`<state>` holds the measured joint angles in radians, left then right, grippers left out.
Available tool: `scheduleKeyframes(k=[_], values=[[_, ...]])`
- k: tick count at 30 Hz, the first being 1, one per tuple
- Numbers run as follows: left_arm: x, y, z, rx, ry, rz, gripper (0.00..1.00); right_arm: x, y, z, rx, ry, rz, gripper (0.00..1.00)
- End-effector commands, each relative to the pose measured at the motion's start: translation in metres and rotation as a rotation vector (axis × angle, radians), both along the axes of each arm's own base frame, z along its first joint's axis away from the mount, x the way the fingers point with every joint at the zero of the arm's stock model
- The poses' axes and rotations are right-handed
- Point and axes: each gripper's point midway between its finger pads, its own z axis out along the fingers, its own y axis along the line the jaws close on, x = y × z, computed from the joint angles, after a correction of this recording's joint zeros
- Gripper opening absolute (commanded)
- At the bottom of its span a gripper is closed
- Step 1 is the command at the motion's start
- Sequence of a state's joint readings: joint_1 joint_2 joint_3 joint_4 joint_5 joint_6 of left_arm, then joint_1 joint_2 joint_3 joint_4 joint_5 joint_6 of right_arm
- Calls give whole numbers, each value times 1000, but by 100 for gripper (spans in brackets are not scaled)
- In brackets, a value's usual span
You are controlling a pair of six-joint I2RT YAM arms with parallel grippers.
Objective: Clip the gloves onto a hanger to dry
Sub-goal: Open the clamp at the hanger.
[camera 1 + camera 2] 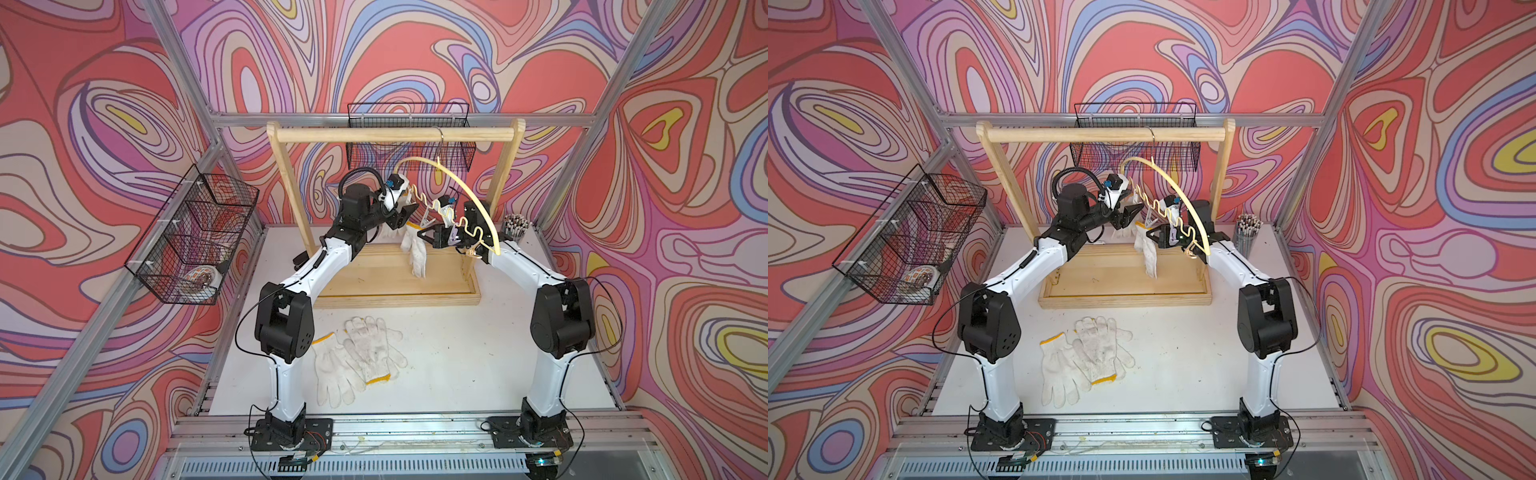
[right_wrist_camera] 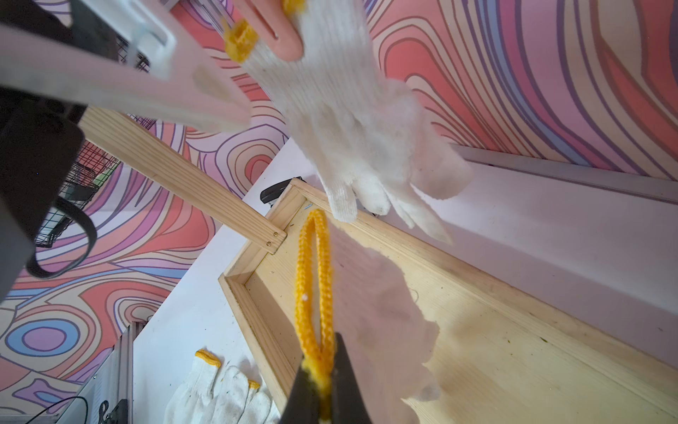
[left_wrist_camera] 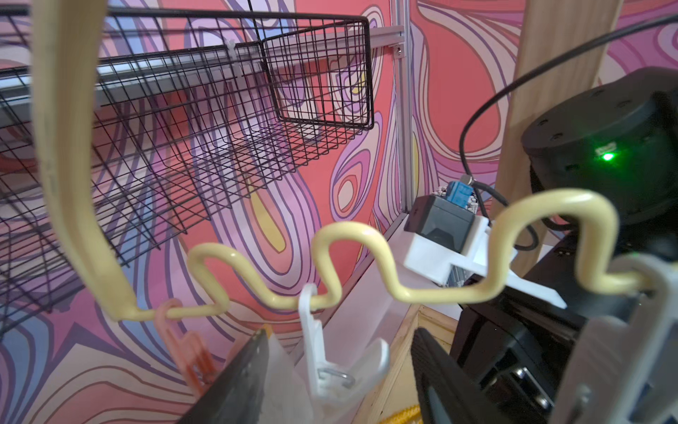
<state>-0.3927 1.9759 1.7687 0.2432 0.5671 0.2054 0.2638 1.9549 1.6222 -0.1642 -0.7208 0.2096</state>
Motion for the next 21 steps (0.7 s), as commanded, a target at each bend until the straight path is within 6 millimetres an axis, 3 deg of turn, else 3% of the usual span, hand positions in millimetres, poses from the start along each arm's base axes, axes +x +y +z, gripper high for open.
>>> scheduleKeyframes(k=[1,14,21], values=[[-1,-6,9,-19,-29,-53,65,2,6,2,8,-5,19,0],[8,-9,3,-15,-18,-50,61,2,5,2,7,-7,18,0],[6,-10,8,-23,-18,-55,49,2,6,2,6,-10,20,0]])
